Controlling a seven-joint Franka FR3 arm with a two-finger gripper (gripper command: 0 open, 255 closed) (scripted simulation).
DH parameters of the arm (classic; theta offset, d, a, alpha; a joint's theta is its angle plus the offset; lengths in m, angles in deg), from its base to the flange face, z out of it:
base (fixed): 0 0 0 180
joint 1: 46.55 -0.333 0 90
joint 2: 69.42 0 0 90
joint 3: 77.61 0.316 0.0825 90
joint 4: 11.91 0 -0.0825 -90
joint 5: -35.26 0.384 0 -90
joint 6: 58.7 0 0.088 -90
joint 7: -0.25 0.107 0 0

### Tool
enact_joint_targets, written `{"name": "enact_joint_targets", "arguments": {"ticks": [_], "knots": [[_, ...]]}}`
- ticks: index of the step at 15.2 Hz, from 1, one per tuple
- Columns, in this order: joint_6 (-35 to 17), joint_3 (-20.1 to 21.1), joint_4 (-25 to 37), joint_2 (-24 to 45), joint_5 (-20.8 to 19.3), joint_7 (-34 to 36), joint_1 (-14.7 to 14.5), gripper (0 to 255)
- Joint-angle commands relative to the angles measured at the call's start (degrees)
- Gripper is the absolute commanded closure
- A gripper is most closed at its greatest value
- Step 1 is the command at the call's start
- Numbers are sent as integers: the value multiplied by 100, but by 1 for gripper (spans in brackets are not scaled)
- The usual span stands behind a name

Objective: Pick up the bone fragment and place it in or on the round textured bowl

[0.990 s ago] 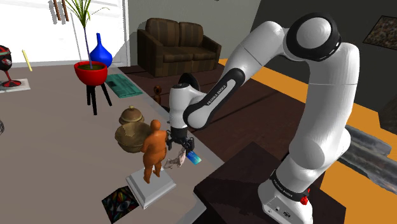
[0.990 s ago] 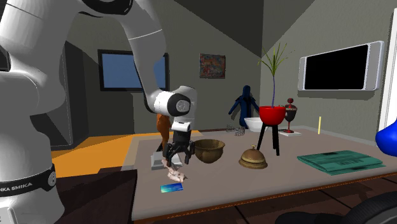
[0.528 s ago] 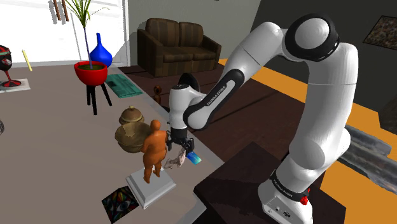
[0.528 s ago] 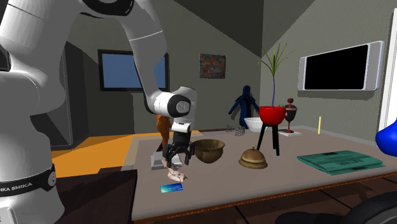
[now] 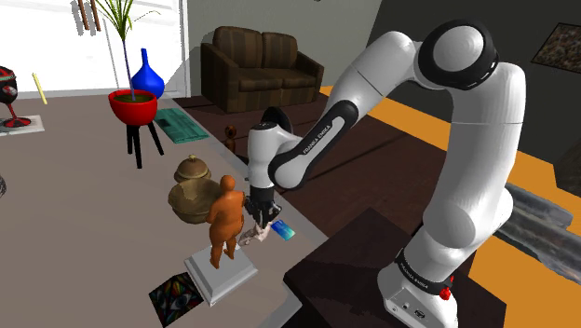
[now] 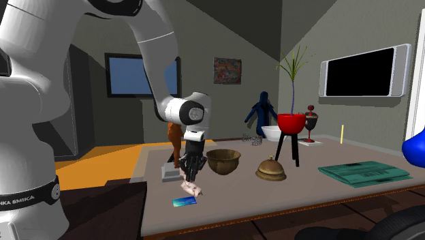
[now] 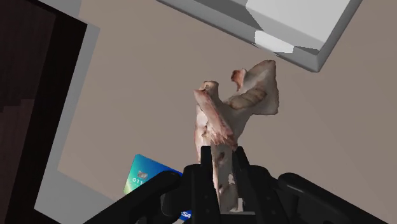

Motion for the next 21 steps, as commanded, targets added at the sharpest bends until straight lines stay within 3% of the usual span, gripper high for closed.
{"name": "enact_joint_targets", "arguments": {"ticks": [1,11,12,13,16,17,21], "knots": [[-26,-3,-2,32,-1,-1,-4,255],[503,496,-74,-682,677,-436,366,255],[435,449,-84,-613,603,-387,331,255],[435,449,-84,-613,604,-387,331,0],[-814,1334,-901,-207,2204,-2912,2060,0],[-1011,1583,-1009,97,2449,-3501,2557,0],[-1334,1283,-984,454,2084,-3240,2253,0]]}}
